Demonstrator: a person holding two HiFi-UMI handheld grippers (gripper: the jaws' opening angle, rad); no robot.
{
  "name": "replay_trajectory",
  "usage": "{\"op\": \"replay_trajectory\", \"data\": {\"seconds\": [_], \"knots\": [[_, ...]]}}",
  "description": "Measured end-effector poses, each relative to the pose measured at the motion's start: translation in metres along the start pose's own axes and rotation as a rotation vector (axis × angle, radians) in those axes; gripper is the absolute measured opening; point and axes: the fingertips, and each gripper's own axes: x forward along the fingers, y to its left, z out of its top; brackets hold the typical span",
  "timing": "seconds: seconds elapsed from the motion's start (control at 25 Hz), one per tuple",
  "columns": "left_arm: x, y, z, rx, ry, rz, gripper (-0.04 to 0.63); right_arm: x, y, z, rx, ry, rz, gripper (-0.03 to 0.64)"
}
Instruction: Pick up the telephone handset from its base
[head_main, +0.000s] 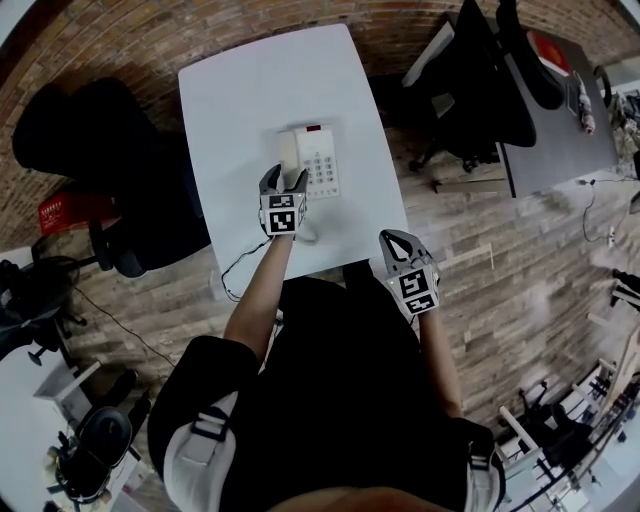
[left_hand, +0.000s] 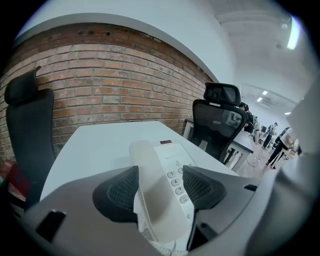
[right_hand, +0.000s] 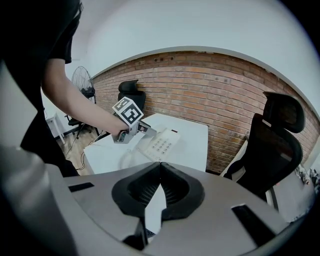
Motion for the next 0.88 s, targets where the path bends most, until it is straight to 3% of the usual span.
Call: {"op": "replay_trajectory", "data": {"seconds": [0.36, 0.88], "knots": [[0.026, 0.010, -0.025, -0.050, 0.097, 0.092, 0.287, -0.001, 0.004, 0.001, 0.005, -0.006, 0.003, -0.003], [0.033, 0.015, -0.027, -0.108, 0.124, 0.209, 0.253, -0.016, -0.011, -0.015, 0.012, 0.011, -0.022, -0.003]]}}
